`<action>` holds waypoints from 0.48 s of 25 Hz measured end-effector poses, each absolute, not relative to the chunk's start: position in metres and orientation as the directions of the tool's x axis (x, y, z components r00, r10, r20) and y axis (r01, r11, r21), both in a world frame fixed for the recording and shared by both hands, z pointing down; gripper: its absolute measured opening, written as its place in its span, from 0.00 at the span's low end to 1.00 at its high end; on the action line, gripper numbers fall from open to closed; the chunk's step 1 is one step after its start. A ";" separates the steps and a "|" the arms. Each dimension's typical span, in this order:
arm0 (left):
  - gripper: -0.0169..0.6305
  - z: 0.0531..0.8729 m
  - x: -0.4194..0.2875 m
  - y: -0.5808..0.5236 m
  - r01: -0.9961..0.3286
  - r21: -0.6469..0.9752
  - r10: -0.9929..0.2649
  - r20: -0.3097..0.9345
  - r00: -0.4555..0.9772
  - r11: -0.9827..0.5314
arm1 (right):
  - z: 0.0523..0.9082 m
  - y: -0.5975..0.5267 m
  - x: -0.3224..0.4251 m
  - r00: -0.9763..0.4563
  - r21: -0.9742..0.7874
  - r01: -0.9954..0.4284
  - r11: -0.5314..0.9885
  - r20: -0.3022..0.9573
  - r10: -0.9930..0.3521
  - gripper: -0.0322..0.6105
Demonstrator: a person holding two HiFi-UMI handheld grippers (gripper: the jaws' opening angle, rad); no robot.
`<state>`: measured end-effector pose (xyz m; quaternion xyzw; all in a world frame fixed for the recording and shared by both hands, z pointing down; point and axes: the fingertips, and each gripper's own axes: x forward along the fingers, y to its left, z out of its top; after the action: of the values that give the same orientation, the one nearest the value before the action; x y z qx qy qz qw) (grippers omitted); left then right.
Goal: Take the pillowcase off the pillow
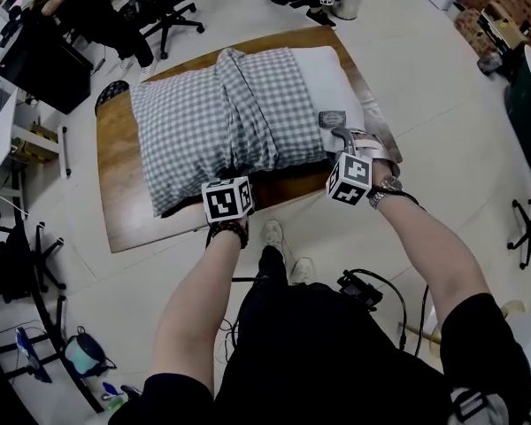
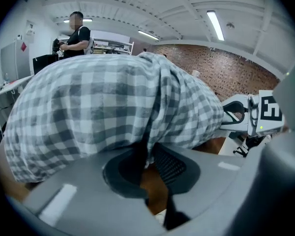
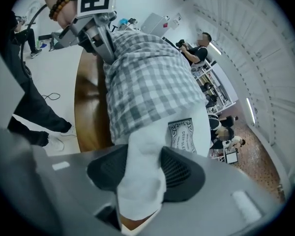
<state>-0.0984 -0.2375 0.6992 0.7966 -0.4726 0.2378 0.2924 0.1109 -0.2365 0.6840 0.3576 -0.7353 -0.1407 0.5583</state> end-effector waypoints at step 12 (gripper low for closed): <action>0.04 0.681 -0.162 -0.246 -0.944 0.249 -0.700 0.635 0.328 -0.217 | 0.657 -0.244 0.151 -0.127 0.664 -0.346 0.663 0.667 -0.734 0.09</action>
<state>-0.1619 -0.2456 0.6807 0.7544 -0.5446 0.1981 0.3083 0.1507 -0.2436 0.6571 0.3703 -0.7292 -0.1775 0.5474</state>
